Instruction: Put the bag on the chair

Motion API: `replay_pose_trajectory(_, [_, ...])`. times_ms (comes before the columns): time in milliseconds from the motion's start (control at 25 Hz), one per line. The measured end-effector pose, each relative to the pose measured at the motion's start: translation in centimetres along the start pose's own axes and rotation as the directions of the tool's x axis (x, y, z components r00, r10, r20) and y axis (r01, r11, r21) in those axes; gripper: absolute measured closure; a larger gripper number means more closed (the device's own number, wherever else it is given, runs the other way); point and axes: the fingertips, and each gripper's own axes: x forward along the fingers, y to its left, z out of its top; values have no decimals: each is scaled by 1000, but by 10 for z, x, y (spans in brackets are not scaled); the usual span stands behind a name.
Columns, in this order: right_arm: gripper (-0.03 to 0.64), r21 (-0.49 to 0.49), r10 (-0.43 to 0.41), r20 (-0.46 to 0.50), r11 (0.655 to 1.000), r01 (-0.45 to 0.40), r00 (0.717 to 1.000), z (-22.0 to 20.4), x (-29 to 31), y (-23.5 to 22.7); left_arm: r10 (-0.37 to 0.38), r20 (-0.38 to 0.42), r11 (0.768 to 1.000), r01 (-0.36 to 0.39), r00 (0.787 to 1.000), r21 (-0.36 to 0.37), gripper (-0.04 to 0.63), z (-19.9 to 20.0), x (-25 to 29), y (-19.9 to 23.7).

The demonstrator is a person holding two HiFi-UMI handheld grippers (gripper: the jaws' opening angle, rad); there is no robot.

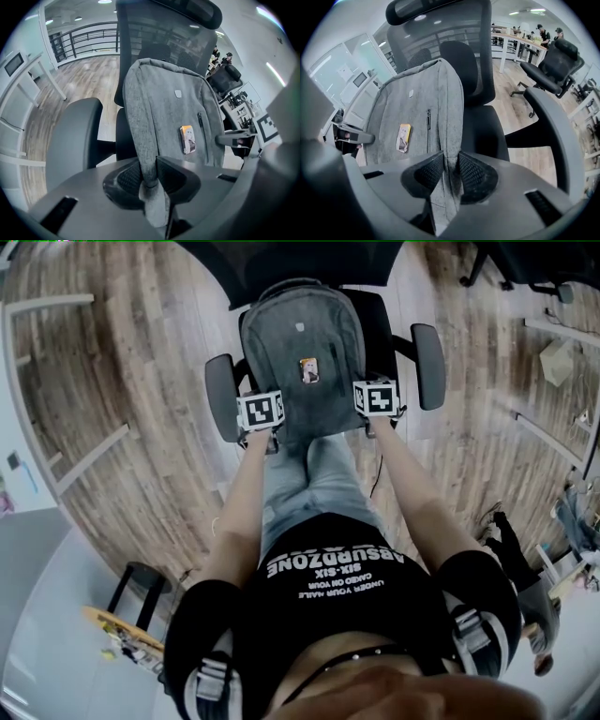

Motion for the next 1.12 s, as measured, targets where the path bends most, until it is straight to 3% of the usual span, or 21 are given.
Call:
replay_pose_trajectory(600, [508, -9, 2, -1, 1000, -2, 1000, -3, 27, -12, 35, -20, 998, -34, 999, 56, 505, 13, 23, 6])
replay_pose_trajectory(840, [500, -5, 12, -7, 1000, -12, 1000, 1, 36, -14, -51, -87, 998, 49, 995, -28, 500, 5, 34, -6])
replay_pose_trajectory(1120, [482, 29, 12, -3, 1000, -12, 1000, 2, 40, -17, 36, -21, 998, -34, 999, 61, 482, 15, 37, 10])
